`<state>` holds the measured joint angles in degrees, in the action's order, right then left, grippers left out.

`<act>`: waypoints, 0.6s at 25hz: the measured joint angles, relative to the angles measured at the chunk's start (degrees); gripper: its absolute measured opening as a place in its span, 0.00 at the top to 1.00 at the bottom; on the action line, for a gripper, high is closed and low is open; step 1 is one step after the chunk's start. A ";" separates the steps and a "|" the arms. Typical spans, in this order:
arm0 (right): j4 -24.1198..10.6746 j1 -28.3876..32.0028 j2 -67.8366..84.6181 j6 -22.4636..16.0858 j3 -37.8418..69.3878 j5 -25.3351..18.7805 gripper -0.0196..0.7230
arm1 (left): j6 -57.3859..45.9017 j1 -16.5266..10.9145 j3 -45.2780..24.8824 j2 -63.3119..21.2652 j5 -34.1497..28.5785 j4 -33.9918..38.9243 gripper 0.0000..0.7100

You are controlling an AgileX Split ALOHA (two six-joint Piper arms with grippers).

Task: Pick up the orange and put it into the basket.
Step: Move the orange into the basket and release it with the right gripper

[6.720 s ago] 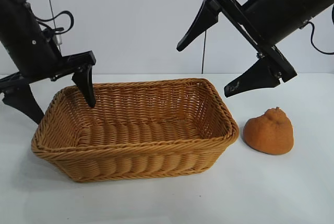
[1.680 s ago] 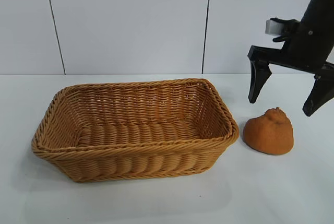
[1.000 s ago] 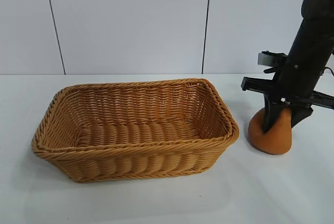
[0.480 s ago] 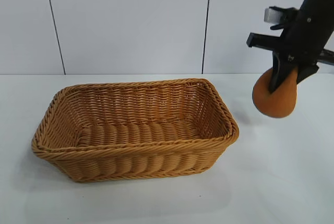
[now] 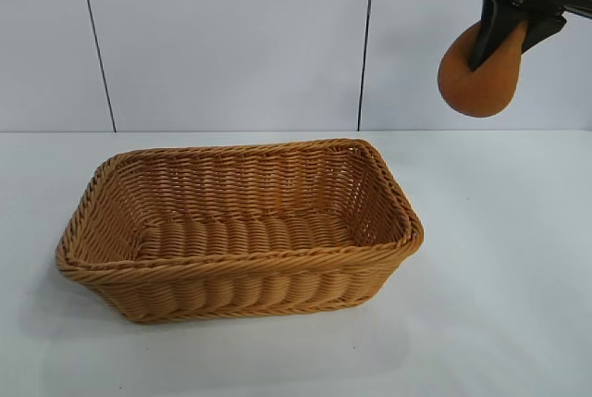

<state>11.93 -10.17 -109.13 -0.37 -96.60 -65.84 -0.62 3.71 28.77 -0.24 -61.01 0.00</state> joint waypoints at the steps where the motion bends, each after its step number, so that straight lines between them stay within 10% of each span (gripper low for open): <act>1: 0.00 -1.40 0.00 0.00 0.00 0.00 0.86 | 0.00 0.00 0.00 0.00 0.00 -0.30 0.05; 15: 0.17 -22.75 -1.02 -4.68 -0.11 6.46 0.86 | 0.00 0.00 0.00 0.00 0.00 0.00 0.05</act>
<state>12.10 -32.93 -110.15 -5.06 -96.72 -59.38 -0.62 3.71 28.77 -0.24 -61.01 0.00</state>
